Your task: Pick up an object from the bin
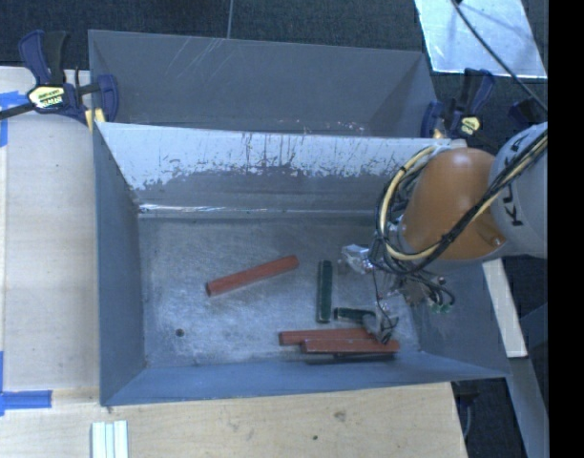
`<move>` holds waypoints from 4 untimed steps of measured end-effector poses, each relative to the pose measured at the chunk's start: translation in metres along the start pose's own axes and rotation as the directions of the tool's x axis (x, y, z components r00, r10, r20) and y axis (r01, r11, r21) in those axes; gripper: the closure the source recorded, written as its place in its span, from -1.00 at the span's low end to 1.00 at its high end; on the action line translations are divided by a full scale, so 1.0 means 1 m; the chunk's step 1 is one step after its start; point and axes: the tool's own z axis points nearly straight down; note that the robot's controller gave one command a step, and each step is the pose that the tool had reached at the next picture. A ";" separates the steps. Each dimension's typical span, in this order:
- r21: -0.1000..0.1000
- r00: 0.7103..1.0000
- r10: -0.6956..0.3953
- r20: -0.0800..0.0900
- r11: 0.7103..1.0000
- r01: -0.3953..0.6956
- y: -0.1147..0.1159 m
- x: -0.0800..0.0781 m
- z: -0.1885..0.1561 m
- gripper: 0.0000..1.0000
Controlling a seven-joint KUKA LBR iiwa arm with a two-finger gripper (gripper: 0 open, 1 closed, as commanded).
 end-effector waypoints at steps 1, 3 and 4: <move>0.004 1.000 -0.001 0.007 1.000 0.001 -0.002 -0.002 -0.004 1.00; 0.002 1.000 -0.003 0.007 1.000 0.003 0.000 -0.003 -0.004 1.00; 0.008 0.967 -0.256 0.012 0.967 0.256 -0.001 -0.005 -0.156 1.00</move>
Offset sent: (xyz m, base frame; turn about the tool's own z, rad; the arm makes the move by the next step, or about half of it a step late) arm 0.0000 0.0000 0.0000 0.0000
